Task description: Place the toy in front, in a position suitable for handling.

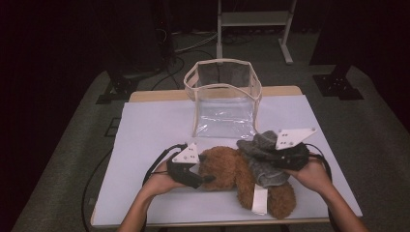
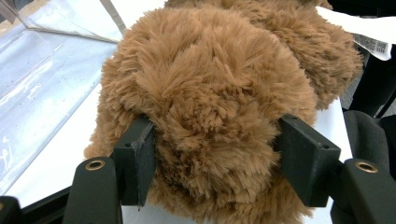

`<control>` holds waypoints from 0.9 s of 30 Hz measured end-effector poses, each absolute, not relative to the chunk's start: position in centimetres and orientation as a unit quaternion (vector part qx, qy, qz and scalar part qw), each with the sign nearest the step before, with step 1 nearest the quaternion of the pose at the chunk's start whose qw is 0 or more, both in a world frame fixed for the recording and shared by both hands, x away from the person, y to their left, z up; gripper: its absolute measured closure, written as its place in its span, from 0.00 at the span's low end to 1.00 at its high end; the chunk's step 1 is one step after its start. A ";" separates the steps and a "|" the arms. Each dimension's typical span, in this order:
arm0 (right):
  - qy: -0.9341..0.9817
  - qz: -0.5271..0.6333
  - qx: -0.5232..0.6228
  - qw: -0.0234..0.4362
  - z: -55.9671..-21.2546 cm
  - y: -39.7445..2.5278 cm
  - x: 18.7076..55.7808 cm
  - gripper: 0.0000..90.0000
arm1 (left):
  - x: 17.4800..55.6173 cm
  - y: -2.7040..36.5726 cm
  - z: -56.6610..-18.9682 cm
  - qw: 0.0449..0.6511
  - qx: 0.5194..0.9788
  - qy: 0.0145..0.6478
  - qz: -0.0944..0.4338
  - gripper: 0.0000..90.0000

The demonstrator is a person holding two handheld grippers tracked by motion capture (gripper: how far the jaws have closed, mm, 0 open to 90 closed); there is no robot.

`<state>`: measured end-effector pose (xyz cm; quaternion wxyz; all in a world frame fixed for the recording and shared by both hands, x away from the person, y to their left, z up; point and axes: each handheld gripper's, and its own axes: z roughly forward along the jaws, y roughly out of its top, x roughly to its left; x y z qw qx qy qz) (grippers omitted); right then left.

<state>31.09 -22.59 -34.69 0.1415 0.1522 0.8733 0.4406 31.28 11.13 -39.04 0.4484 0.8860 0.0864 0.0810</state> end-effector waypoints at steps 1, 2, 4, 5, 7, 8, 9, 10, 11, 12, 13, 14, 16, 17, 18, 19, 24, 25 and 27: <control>0.871 0.443 0.164 0.139 -34.7 -23.3 31.3 0.89 | 31.3 11.1 -39.0 0.447 0.887 0.086 0.081 0.37; 0.868 0.447 0.173 0.130 -34.9 -23.7 31.4 0.89 | 31.3 11.2 -38.8 0.447 0.886 0.086 0.083 0.37; 0.869 0.446 0.175 0.123 -35.3 -23.7 31.3 0.89 | 31.5 11.3 -38.4 0.445 0.887 0.088 0.087 0.36; 0.869 0.447 0.172 0.121 -35.5 -23.5 31.2 0.90 | 31.6 11.3 -38.1 0.446 0.886 0.088 0.090 0.35; 0.867 0.457 0.164 0.111 -35.8 -22.9 31.0 0.90 | 31.7 11.5 -37.4 0.459 0.880 0.090 0.088 0.33; 0.866 0.461 0.160 0.106 -35.9 -22.5 30.8 0.90 | 31.8 11.4 -37.0 0.464 0.877 0.086 0.086 0.33; 0.867 0.463 0.152 0.105 -36.0 -22.1 30.5 0.90 | 31.8 11.2 -36.8 0.466 0.877 0.084 0.084 0.32; 0.868 0.464 0.144 0.104 -36.0 -21.7 30.3 0.90 | 31.9 10.9 -36.6 0.462 0.880 0.077 0.082 0.31; 0.869 0.464 0.136 0.103 -36.0 -21.3 30.0 0.90 | 32.0 10.4 -36.6 0.456 0.883 0.073 0.077 0.29; 0.870 0.464 0.128 0.105 -35.8 -21.0 29.7 0.90 | 32.1 10.0 -36.7 0.451 0.887 0.072 0.072 0.26; 0.872 0.462 0.122 0.109 -35.7 -20.8 29.5 0.90 | 32.3 9.5 -37.0 0.442 0.891 0.071 0.069 0.26; 0.872 0.461 0.119 0.115 -35.5 -20.8 29.3 0.90 | 32.4 9.2 -37.4 0.433 0.896 0.070 0.067 0.26; 0.869 0.465 0.123 0.120 -35.2 -21.4 29.1 0.89 | 32.3 9.0 -37.8 0.428 0.899 0.070 0.068 0.27; 0.867 0.467 0.125 0.119 -35.1 -21.8 28.9 0.89 | 32.3 9.0 -37.8 0.424 0.900 0.070 0.070 0.29; 0.867 0.467 0.129 0.120 -35.0 -22.4 28.7 0.89 | 32.2 9.1 -37.9 0.422 0.901 0.070 0.070 0.30; 0.865 0.469 0.132 0.121 -35.0 -22.9 28.5 0.89 | 32.2 9.3 -37.9 0.421 0.902 0.067 0.070 0.31; 0.857 0.476 0.155 0.124 -35.6 -25.6 27.0 0.89 | 31.7 9.7 -38.0 0.419 0.903 0.063 0.070 0.33; 0.855 0.477 0.159 0.126 -35.7 -26.1 26.8 0.89 | 31.5 9.8 -38.0 0.419 0.903 0.064 0.071 0.33; 0.852 0.479 0.168 0.127 -36.1 -27.0 26.4 0.89 | 31.3 10.0 -38.1 0.417 0.904 0.065 0.073 0.33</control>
